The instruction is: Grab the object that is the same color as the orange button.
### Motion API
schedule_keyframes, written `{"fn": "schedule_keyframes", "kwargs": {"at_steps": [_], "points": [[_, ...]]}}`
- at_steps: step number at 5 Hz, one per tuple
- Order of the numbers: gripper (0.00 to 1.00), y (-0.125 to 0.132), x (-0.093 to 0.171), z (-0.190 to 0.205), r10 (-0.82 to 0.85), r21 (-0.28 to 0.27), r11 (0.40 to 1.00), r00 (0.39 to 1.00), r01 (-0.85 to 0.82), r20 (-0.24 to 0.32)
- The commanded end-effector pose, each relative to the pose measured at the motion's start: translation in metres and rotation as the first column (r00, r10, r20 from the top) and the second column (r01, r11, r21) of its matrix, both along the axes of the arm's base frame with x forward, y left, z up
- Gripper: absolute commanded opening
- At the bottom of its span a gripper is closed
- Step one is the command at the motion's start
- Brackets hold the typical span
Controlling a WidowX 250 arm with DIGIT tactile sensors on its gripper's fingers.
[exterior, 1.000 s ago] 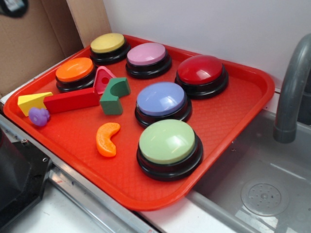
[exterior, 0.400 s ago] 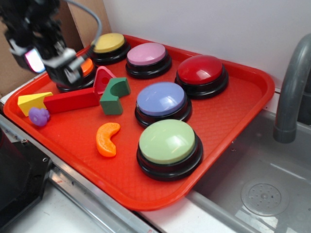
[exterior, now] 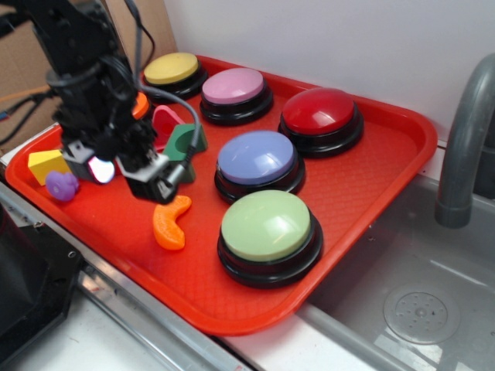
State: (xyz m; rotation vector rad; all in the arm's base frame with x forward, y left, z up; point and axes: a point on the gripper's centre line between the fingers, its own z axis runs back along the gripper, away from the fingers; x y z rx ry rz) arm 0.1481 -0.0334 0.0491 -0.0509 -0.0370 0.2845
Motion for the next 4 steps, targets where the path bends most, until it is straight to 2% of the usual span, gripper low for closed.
{"fn": "schedule_keyframes", "kwargs": {"at_steps": [1, 3, 4], "points": [[1.0, 0.004, 0.013, -0.023, 0.071, 0.019, 0.997, 0.997, -0.072, 0.041], [1.0, 0.004, 0.02, -0.038, 0.093, 0.013, 0.996, 0.995, -0.094, 0.041], [0.28, 0.003, 0.019, -0.042, 0.104, 0.013, 0.994, 0.994, -0.105, 0.042]]}}
